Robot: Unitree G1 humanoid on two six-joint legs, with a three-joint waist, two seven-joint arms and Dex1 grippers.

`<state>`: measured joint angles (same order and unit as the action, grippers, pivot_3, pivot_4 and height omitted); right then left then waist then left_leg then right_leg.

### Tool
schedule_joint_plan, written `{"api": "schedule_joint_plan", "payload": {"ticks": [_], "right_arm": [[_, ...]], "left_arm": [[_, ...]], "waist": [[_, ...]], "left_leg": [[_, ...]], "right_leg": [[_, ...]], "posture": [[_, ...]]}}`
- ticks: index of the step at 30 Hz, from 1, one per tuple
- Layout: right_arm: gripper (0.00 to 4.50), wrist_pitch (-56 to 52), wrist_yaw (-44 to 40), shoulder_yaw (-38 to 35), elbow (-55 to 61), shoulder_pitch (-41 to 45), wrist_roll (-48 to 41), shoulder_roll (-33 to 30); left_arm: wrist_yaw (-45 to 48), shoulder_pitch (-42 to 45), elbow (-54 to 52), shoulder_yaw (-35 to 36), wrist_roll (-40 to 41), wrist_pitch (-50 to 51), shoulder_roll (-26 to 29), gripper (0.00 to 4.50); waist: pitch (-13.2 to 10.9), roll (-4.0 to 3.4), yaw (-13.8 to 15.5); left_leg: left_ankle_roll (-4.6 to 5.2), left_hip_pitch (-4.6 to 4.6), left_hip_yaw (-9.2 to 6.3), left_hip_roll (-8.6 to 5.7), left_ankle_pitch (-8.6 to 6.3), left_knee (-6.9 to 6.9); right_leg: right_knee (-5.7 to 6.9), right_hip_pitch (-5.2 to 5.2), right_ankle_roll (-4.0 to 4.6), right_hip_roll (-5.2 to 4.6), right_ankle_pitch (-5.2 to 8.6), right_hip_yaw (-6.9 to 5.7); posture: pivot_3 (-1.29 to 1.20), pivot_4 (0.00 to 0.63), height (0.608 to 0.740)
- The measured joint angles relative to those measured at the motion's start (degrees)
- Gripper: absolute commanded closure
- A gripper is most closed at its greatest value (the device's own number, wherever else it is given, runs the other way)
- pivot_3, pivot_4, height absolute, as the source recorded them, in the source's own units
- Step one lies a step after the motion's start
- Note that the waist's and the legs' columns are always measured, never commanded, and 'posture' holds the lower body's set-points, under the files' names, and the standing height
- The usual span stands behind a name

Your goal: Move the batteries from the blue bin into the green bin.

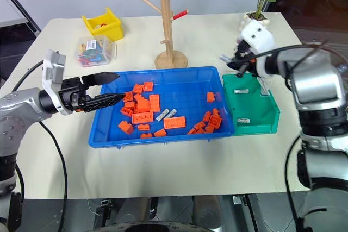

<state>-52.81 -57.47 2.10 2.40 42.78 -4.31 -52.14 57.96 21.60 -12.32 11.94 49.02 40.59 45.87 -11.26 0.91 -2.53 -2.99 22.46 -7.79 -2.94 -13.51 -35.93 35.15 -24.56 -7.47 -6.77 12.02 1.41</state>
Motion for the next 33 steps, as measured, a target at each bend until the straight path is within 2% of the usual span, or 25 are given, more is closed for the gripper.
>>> {"api": "schedule_joint_plan", "payload": {"ticks": [6, 11, 12, 14, 18, 19, 22, 27, 33], "right_arm": [[4.43, -3.8, -0.49, -3.74, 7.28, -8.67, -3.47, -6.48], [4.43, -4.23, 0.3, -5.38, 9.62, -14.44, -5.36, -7.85], [3.35, -3.78, 0.76, -5.35, 9.35, -15.74, -5.4, -7.94], [2.47, -1.97, 1.36, -5.0, 8.11, -17.6, -4.95, -8.88], [0.36, 0.81, 2.27, -4.79, 5.59, -17.4, -4.63, -9.78], [0.02, 1.14, 2.63, -4.26, 4.77, -16.24, -4.61, -9.61], [0.02, 1.34, 4.49, -2.9, 2.44, -9.53, -4.45, -7.2], [0.02, -2.58, 6.55, -1.36, 3.44, 3.01, -7.78, 2.08], [0.02, -8.41, 8.97, 4.07, 9.0, 5.31, -12.19, 13.16]], "left_arm": [[1.83, 0.87, 1.54, -0.78, -1.65, -0.95, -0.12, 0.0], [2.1, 1.26, 2.76, -1.12, -2.44, -1.14, -0.47, 0.0], [2.1, 1.29, 2.76, -1.14, -2.6, -1.14, -0.58, 0.0], [2.1, 1.29, 2.77, -1.14, -2.83, -1.15, -0.76, 0.0], [2.07, 1.25, 2.75, -1.08, -3.06, -1.14, -0.79, 0.0], [2.02, 1.13, 2.63, -0.96, -3.06, -1.12, -0.75, 0.0], [1.81, 0.75, 2.38, -0.62, -3.03, -1.03, -0.62, 0.0], [1.74, -0.26, 1.89, 0.22, -3.04, -0.95, -0.08, 0.0], [1.49, -1.5, 0.83, 0.67, -3.08, -0.9, 0.25, 0.0]], "waist": [[0.0, -0.01, 0.13], [-0.01, 0.01, 0.15], [-0.01, 0.01, 0.18], [-0.01, 0.01, 0.26], [-0.01, 0.01, 0.05], [-0.01, 0.01, -0.02], [-0.01, -0.01, -0.18], [-0.01, 0.0, 0.06], [0.0, 0.03, 0.48]], "left_leg": [[0.01, 0.0, 0.01, 0.01, 0.0, -0.01], [0.01, 0.01, 0.02, 0.01, -0.01, -0.08], [0.01, 0.01, 0.02, 0.01, -0.01, -0.08], [0.01, 0.01, 0.03, 0.01, -0.01, -0.08], [0.01, 0.0, 0.05, 0.01, -0.01, -0.09], [0.01, -0.02, 0.05, 0.01, -0.01, -0.09], [0.01, -0.05, 0.08, 0.05, -0.01, -0.07], [0.01, -0.03, 0.05, 0.09, -0.01, -0.04], [0.01, 0.04, -0.03, 0.01, -0.01, -0.06]], "right_leg": [[-0.01, 0.01, -0.01, -0.01, 0.0, 0.0], [-0.02, 0.05, -0.01, -0.01, 0.01, 0.0], [-0.02, 0.05, -0.01, -0.02, 0.01, 0.0], [-0.02, 0.05, -0.01, -0.02, 0.01, 0.0], [-0.02, 0.05, -0.01, -0.02, 0.01, 0.0], [-0.02, 0.05, -0.01, -0.02, 0.01, 0.0], [0.0, 0.04, 0.0, -0.02, 0.0, 0.01], [-0.01, 0.03, -0.01, 0.01, 0.0, 0.0], [-0.04, 0.03, -0.01, -0.01, 0.0, 0.0]], "posture": [[0.0, 0.15, 0.74], [0.0, 0.15, 0.74], [0.0, 0.15, 0.74], [0.0, 0.15, 0.74], [0.0, 0.15, 0.74], [0.0, 0.15, 0.74], [0.0, 0.15, 0.74], [0.0, 0.15, 0.74], [0.0, 0.15, 0.74]]}}
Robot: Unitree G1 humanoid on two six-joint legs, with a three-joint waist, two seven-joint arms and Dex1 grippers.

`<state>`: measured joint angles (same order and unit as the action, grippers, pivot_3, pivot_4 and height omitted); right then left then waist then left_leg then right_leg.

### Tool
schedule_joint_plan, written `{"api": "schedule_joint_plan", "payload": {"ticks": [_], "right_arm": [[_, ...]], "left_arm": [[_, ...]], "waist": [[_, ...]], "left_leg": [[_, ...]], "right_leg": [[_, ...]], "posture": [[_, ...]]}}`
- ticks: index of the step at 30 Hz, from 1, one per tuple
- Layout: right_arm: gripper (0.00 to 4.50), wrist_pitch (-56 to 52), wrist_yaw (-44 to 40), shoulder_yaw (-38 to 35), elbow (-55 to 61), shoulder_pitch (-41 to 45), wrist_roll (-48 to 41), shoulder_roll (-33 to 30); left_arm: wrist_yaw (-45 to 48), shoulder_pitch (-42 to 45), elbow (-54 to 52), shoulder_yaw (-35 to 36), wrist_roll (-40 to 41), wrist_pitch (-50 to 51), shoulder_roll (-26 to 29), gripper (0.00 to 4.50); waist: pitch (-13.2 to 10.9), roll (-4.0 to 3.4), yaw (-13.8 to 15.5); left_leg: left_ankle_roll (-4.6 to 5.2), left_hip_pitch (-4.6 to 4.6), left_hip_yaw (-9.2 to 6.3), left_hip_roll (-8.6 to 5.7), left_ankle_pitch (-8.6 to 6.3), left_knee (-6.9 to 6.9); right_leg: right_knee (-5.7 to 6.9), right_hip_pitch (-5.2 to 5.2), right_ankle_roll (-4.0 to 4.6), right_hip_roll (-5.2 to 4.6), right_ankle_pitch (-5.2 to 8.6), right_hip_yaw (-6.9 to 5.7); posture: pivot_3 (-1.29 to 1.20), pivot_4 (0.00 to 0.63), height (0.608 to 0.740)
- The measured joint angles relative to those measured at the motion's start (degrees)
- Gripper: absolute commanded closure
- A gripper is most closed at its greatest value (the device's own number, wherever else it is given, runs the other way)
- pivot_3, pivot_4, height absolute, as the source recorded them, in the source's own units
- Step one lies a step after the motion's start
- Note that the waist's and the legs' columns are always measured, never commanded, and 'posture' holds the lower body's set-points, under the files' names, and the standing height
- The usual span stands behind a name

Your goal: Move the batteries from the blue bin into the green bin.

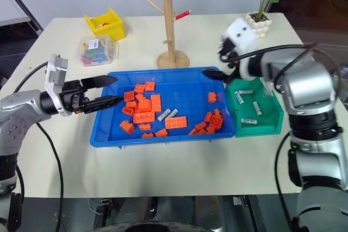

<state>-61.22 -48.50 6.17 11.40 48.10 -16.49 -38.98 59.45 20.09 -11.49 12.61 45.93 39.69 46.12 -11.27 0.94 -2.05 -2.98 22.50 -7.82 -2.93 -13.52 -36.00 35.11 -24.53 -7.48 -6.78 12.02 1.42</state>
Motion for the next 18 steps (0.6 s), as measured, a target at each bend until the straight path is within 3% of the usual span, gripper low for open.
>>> {"api": "schedule_joint_plan", "payload": {"ticks": [9, 18], "right_arm": [[0.02, -3.28, 3.37, 8.84, 6.24, -5.73, -2.85, 7.23], [0.02, -0.84, 6.37, 15.71, 2.71, -5.74, -2.25, 15.07]], "left_arm": [[-1.09, -3.63, -2.84, 0.56, -0.36, -0.02, 1.06, 0.0], [-2.78, -5.01, -4.68, 0.54, -0.42, -0.22, 0.77, 0.0]], "waist": [[0.0, 0.0, -0.44], [0.01, 0.0, -0.43]], "left_leg": [[0.0, -0.06, -0.02, 0.02, 0.0, 0.0], [0.0, -0.07, -0.02, 0.04, 0.0, 0.01]], "right_leg": [[0.06, 0.0, 0.01, 0.01, 0.0, 0.0], [0.07, -0.02, 0.01, 0.04, 0.0, 0.0]], "posture": [[0.0, 0.15, 0.74], [0.0, 0.15, 0.74]]}}
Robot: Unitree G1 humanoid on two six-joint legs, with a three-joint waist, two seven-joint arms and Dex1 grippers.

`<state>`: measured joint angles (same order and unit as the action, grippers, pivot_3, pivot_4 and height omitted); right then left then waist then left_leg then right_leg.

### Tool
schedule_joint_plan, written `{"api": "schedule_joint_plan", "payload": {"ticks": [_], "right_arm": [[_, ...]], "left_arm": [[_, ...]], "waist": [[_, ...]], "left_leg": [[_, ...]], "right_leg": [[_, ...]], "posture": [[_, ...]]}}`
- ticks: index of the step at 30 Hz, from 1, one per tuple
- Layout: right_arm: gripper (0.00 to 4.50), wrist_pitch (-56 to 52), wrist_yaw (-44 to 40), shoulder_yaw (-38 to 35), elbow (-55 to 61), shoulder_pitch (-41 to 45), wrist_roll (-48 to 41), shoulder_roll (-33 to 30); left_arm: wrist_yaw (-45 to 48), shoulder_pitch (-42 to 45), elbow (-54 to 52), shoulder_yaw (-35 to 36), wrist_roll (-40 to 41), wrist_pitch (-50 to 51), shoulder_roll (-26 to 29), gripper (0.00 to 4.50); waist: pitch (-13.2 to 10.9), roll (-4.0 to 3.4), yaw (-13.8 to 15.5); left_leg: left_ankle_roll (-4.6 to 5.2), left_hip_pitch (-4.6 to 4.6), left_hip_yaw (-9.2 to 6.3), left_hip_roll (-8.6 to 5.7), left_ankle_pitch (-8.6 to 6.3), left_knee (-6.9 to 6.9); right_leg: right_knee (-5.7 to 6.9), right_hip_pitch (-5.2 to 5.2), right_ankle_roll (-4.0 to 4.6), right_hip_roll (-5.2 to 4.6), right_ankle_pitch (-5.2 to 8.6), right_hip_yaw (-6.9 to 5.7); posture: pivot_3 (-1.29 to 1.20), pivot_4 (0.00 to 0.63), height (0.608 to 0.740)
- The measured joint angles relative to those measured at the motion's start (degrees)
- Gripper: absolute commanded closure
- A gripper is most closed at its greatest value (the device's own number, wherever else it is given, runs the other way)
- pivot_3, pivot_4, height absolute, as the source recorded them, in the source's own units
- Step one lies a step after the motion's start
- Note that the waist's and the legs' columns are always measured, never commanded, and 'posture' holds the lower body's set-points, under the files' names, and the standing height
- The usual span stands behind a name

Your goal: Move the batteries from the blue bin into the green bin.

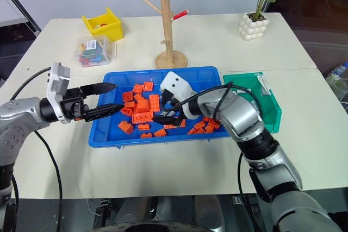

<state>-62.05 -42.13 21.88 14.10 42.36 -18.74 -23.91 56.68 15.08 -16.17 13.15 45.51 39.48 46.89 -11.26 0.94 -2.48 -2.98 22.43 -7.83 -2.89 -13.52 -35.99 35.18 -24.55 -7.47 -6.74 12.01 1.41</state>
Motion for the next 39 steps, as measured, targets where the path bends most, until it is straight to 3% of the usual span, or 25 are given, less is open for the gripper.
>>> {"api": "schedule_joint_plan", "payload": {"ticks": [25, 28, 31, 39], "right_arm": [[0.02, 8.24, -5.07, 8.68, -12.34, 2.61, 7.92, 0.42], [0.92, 9.28, -5.57, 8.84, -13.37, 2.7, 8.67, 0.51], [2.36, 10.16, -6.09, 8.84, -14.09, 2.78, 9.21, 0.62], [2.4, 10.01, -6.47, 8.81, -14.56, 3.04, 10.39, 1.59]], "left_arm": [[-4.24, -2.67, -3.07, 1.22, 0.67, -0.01, -2.18, 0.0], [-4.63, -2.69, -3.12, 1.29, 0.85, -0.05, -2.48, 0.0], [-4.99, -2.69, -3.12, 1.31, 0.88, -0.13, -2.57, 0.0], [-6.02, -2.71, -3.12, 1.73, 0.91, -0.37, -2.59, 0.0]], "waist": [[0.0, 0.0, -0.03], [0.0, 0.0, -0.02], [0.0, 0.0, -0.06], [0.01, 0.01, -0.03]], "left_leg": [[0.0, -0.01, 0.0, 0.0, 0.0, 0.01], [0.0, -0.01, 0.0, 0.0, 0.0, 0.0], [0.0, -0.01, 0.0, 0.0, 0.0, 0.01], [0.0, -0.02, 0.0, 0.0, 0.0, 0.01]], "right_leg": [[0.01, -0.01, 0.0, 0.01, 0.0, 0.0], [0.01, 0.0, 0.0, 0.01, 0.0, 0.0], [0.01, 0.0, 0.0, 0.01, 0.0, 0.0], [0.01, 0.0, 0.0, 0.01, 0.0, 0.0]], "posture": [[0.0, 0.15, 0.74], [0.0, 0.15, 0.74], [0.0, 0.15, 0.74], [0.0, 0.15, 0.74]]}}
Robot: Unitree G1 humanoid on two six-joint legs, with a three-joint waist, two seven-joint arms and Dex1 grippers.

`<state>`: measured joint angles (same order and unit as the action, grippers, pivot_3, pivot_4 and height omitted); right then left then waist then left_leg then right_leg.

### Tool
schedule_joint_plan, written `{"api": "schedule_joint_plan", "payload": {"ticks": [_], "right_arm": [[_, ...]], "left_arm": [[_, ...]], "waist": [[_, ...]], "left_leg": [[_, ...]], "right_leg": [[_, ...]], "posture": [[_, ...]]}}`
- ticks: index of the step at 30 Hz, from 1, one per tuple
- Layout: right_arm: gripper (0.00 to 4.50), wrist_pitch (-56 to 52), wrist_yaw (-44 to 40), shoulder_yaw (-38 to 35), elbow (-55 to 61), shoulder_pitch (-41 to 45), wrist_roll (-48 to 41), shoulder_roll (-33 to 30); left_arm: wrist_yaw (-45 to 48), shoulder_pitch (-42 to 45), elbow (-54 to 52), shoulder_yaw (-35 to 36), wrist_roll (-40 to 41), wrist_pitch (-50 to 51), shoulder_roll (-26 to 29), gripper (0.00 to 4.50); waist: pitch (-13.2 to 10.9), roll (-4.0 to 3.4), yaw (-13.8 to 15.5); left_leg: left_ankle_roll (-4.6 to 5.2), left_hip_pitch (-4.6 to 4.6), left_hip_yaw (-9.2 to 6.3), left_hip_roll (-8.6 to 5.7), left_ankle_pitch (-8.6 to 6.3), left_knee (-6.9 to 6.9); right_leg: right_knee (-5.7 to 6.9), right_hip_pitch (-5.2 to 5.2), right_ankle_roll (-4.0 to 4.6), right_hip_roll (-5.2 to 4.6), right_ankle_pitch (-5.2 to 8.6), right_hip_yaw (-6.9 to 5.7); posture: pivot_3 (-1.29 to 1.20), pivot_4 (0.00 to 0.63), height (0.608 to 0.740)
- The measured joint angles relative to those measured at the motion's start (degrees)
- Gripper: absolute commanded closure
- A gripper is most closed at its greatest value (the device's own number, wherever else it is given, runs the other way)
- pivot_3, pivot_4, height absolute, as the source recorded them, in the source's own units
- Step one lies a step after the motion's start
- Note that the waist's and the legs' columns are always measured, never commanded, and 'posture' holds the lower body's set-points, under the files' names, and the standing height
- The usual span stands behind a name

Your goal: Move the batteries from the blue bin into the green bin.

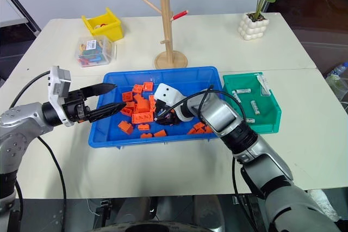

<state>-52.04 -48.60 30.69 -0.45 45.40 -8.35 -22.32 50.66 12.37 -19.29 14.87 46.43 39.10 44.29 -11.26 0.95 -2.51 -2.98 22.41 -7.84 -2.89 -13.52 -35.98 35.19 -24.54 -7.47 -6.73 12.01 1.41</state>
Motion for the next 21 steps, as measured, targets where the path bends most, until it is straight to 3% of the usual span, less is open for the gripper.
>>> {"api": "schedule_joint_plan", "payload": {"ticks": [5, 11, 15, 21], "right_arm": [[2.4, -1.89, 0.26, -0.95, 0.0, 1.59, -0.07, 0.69], [2.4, -5.56, 0.36, -7.35, 2.6, 8.1, -2.2, -0.57], [2.4, -6.3, -0.27, -10.7, 4.01, 9.49, -2.68, -6.3], [2.4, -5.69, -2.59, -14.79, 3.85, 8.0, -2.21, -20.0]], "left_arm": [[-0.06, -0.33, 0.0, 0.05, 0.07, -0.08, 0.0, 0.0], [0.44, -0.25, 0.04, 0.04, 0.1, -0.26, 0.0, 0.0], [0.88, 1.02, 0.33, -0.26, 0.09, -0.7, -0.52, 0.0], [2.18, 3.53, 1.77, -1.83, -0.12, -0.78, -1.45, 0.0]], "waist": [[0.0, 0.0, -0.06], [0.0, 0.0, 0.03], [0.0, 0.0, 0.46], [0.0, 0.0, 0.42]], "left_leg": [[0.0, 0.0, 0.0, 0.0, 0.0, 0.01], [0.0, 0.02, 0.0, 0.0, 0.0, 0.02], [0.0, 0.03, 0.0, -0.04, 0.0, -0.01], [0.0, 0.06, 0.01, -0.05, 0.0, 0.02]], "right_leg": [[0.0, -0.02, 0.0, 0.0, 0.0, 0.0], [0.0, -0.02, 0.0, 0.0, 0.0, 0.0], [-0.06, 0.02, 0.0, -0.02, 0.0, 0.0], [-0.07, 0.01, 0.0, -0.03, 0.01, 0.0]], "posture": [[0.0, 0.15, 0.74], [0.0, 0.15, 0.74], [0.0, 0.15, 0.74], [0.0, 0.15, 0.74]]}}
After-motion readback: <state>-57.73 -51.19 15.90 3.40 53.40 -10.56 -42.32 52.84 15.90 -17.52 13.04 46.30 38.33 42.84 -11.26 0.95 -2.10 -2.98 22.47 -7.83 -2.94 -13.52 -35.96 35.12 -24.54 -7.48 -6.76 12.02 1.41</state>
